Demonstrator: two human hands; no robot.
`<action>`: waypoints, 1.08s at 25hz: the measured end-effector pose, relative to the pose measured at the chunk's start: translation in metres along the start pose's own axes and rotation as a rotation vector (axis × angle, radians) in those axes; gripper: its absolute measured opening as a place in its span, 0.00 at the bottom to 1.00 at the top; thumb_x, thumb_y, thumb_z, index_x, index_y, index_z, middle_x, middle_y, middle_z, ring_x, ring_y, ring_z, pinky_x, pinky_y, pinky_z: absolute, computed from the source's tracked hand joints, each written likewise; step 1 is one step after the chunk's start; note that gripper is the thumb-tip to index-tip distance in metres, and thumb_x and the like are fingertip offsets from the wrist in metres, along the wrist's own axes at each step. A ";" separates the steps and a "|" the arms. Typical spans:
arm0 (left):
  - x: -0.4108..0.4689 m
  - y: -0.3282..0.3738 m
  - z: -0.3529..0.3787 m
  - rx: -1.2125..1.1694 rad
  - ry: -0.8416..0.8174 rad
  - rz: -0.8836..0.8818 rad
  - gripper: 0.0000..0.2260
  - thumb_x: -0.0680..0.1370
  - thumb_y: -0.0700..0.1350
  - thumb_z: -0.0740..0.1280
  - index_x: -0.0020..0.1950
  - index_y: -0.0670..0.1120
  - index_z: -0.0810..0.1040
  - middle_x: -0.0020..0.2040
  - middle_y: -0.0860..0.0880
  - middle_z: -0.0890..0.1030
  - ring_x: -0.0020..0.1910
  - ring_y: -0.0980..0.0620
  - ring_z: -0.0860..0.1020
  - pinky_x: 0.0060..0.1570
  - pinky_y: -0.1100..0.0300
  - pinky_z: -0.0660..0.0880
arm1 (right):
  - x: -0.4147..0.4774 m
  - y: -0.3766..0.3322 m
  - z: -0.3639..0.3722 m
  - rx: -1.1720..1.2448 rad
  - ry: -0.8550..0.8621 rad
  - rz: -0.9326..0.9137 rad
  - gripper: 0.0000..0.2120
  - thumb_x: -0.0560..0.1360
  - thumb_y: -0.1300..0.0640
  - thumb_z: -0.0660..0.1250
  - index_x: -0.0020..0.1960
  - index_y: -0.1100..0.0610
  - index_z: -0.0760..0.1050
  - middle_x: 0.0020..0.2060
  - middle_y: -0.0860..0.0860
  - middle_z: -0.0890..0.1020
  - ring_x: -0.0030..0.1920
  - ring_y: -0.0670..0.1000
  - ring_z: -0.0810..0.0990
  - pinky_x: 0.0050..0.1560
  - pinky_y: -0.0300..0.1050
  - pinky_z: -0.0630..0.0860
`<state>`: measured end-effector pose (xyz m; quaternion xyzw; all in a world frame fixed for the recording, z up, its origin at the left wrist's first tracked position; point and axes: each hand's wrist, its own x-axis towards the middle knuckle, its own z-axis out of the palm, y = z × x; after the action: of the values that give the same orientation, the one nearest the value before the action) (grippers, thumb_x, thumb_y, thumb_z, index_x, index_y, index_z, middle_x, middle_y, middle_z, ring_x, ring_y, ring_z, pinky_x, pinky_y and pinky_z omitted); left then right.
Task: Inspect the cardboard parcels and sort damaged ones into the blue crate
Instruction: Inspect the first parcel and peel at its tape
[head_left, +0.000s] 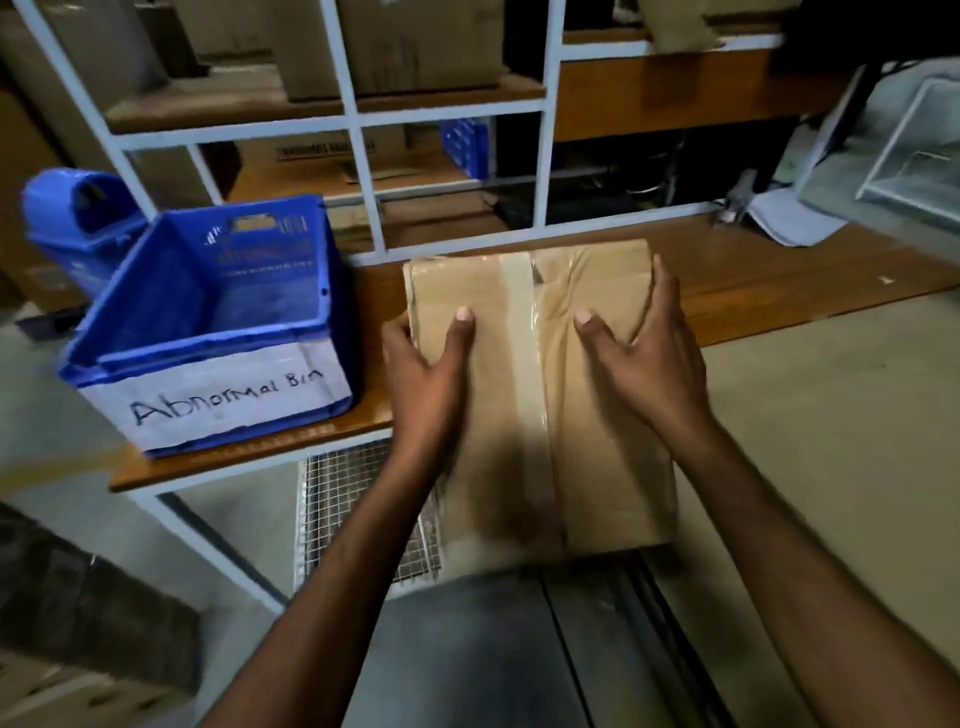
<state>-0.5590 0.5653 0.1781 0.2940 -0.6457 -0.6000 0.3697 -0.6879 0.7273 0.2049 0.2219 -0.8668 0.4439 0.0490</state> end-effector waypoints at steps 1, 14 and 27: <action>0.013 0.001 0.018 0.016 -0.014 0.012 0.23 0.80 0.60 0.69 0.70 0.54 0.66 0.64 0.53 0.77 0.58 0.58 0.78 0.50 0.61 0.77 | 0.016 0.009 -0.005 0.018 -0.002 -0.003 0.45 0.78 0.38 0.68 0.84 0.46 0.44 0.81 0.51 0.62 0.76 0.59 0.66 0.71 0.54 0.67; 0.138 -0.009 0.022 0.198 0.059 0.192 0.35 0.80 0.65 0.67 0.82 0.64 0.53 0.76 0.50 0.65 0.67 0.55 0.69 0.61 0.55 0.68 | 0.122 -0.003 0.058 0.053 -0.012 -0.163 0.42 0.81 0.38 0.64 0.83 0.39 0.40 0.81 0.48 0.60 0.72 0.60 0.67 0.60 0.47 0.64; 0.208 -0.009 0.031 0.306 0.214 0.111 0.38 0.71 0.68 0.75 0.73 0.54 0.63 0.61 0.55 0.74 0.56 0.55 0.74 0.58 0.56 0.68 | 0.190 -0.022 0.121 0.140 0.077 -0.091 0.31 0.77 0.42 0.72 0.76 0.42 0.65 0.67 0.47 0.76 0.66 0.52 0.70 0.53 0.45 0.68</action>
<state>-0.7010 0.4102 0.1946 0.3728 -0.7017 -0.4387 0.4197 -0.8352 0.5554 0.2020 0.2467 -0.8202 0.5087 0.0870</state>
